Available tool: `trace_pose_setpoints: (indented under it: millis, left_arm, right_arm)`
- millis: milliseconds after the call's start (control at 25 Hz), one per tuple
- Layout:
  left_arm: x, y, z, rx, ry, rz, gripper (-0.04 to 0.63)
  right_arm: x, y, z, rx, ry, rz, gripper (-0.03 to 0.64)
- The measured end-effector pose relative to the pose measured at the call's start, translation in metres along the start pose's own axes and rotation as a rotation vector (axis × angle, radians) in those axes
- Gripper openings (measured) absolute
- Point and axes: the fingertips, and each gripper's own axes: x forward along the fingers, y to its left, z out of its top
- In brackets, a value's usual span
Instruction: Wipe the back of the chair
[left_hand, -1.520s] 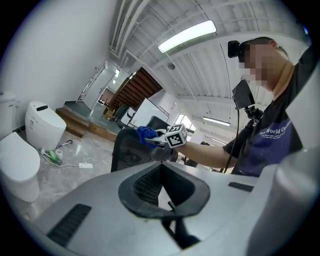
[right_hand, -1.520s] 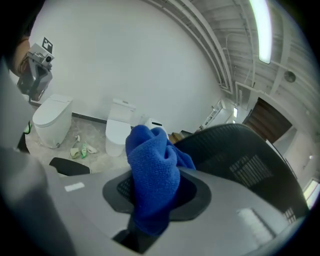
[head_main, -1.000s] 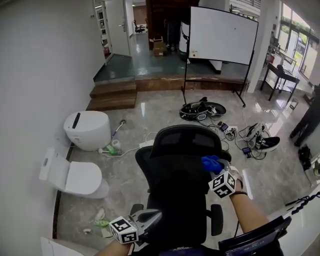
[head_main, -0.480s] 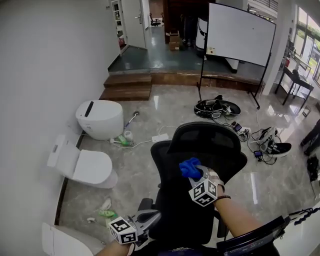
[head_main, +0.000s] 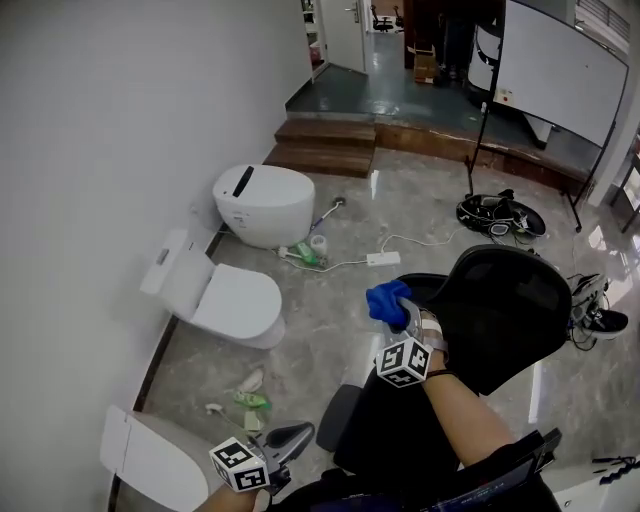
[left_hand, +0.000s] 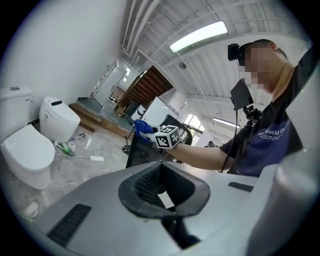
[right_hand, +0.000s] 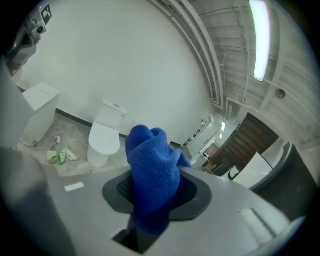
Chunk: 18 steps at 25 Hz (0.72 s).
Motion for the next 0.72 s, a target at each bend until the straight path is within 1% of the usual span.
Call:
trace_pose_setpoints:
  millis: [120, 200, 440, 560, 720]
  left_arm:
    - [-0.007, 0.005, -0.003, -0.016, 0.003, 0.012, 0.003]
    - [-0.008, 0.007, -0.005, -0.028, 0.008, 0.017, 0.003]
    - [0.000, 0.001, -0.011, -0.027, 0.039, -0.010, 0.003]
    - [0.010, -0.009, -0.013, -0.029, 0.061, -0.018, 0.003]
    - [0.031, -0.025, -0.018, -0.016, 0.097, -0.049, 0.003]
  right_arm:
    - [0.009, -0.012, -0.004, -0.003, 0.012, -0.064, 0.118]
    - [0.012, -0.016, -0.012, -0.018, 0.031, -0.088, 0.118]
    - [0.002, -0.023, -0.050, -0.067, 0.086, -0.153, 0.118]
    - [-0.012, -0.037, -0.075, -0.048, 0.113, -0.192, 0.120]
    - [-0.036, -0.061, -0.110, -0.020, 0.144, -0.238, 0.121]
